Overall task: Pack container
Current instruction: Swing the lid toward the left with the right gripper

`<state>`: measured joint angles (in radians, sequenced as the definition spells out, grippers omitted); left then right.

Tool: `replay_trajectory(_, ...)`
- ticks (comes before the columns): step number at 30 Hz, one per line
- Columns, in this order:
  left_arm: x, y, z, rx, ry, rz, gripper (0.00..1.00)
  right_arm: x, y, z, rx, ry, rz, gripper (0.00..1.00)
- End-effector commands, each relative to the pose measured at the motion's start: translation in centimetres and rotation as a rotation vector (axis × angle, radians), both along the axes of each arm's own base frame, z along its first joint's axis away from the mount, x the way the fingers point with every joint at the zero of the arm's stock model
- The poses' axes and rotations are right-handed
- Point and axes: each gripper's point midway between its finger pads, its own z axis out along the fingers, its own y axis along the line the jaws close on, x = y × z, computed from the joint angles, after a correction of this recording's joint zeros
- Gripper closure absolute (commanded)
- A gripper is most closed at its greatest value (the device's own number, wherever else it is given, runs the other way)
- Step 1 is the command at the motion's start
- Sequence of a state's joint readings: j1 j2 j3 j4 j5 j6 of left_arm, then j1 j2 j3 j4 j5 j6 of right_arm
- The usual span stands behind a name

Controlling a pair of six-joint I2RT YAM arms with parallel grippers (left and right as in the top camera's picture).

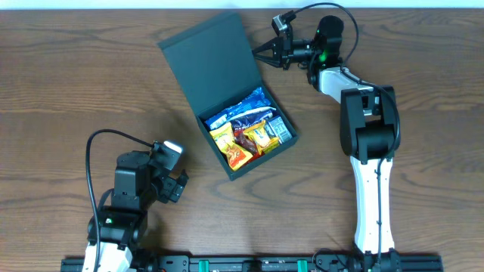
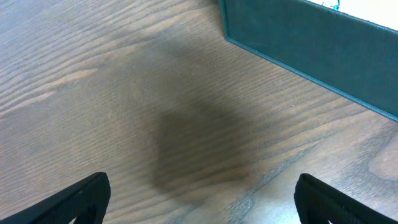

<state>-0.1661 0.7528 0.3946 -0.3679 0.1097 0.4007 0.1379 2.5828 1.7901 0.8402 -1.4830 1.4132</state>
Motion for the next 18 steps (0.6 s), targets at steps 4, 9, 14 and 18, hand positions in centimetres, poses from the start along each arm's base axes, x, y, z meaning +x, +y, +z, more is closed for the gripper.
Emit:
replay_trajectory(4, 0.0, -0.2, 0.2, -0.001, -0.005, -0.016, 0.05, -2.0, 1.1, 1.5, 0.003, -0.047, 0.097, 0.99)
replay_trajectory(9, 0.0, -0.2, 0.2, -0.001, -0.005, -0.016, 0.05, -2.7, 2.0, 2.4, 0.01, -0.085, 0.118, 0.99)
replay_trajectory(14, 0.0, -0.2, 0.2, -0.001, -0.004, -0.016, 0.05, -3.2, 2.7, 2.5, 0.012, -0.097, 0.133, 0.99)
replay_trajectory(18, 0.0, -0.2, 0.2, -0.001, -0.005, -0.016, 0.05, -3.4, 2.9, 3.6, 0.015, -0.118, 0.137, 0.99)
